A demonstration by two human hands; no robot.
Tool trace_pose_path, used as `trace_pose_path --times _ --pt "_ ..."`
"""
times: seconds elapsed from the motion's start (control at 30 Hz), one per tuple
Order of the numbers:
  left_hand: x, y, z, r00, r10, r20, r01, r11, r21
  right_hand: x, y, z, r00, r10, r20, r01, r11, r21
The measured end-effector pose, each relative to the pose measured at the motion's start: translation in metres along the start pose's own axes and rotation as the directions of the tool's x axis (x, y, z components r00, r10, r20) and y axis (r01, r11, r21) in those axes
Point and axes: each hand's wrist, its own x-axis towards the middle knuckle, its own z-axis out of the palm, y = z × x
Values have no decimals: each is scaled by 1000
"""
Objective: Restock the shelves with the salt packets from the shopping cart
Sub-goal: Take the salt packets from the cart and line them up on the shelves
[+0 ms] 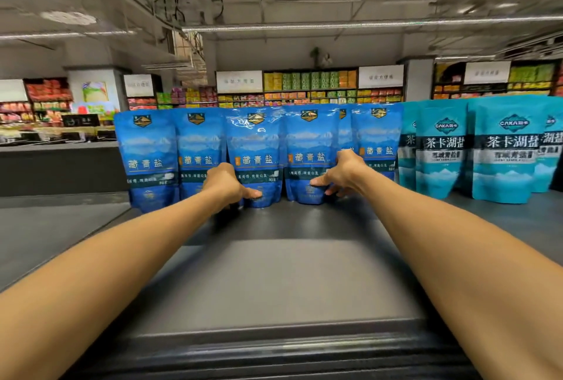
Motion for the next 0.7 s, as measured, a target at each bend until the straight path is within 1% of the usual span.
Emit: trace_pose_path --times 0.1,0.17,0.3,0.37,0.5,0.6,0.7 --pt "6 3 -1 1000 -10 5 10 1000 -21 4 2 3 998 -26 -64 25 999 -30" --pt "7 2 0 1000 -6 -6 6 1000 -12 5 3 2 997 -39 -66 36 998 -52" --pt "0 1 2 998 47 -51 -40 991 124 2 8 1 994 -36 -100 30 998 -60" --pt "-5 3 0 995 85 -59 -72 979 188 -3 9 1 992 -32 -123 20 995 -99" --pt "-20 11 -9 989 127 -75 -103 961 258 -18 3 -7 997 -43 -64 33 987 -160" --pt "-32 21 -20 977 179 -119 -147 960 238 -38 -4 -25 991 -100 -87 80 974 -210" --pt "-57 32 -32 957 234 -168 -214 968 130 -72 -3 -53 972 -182 -147 140 956 -259"
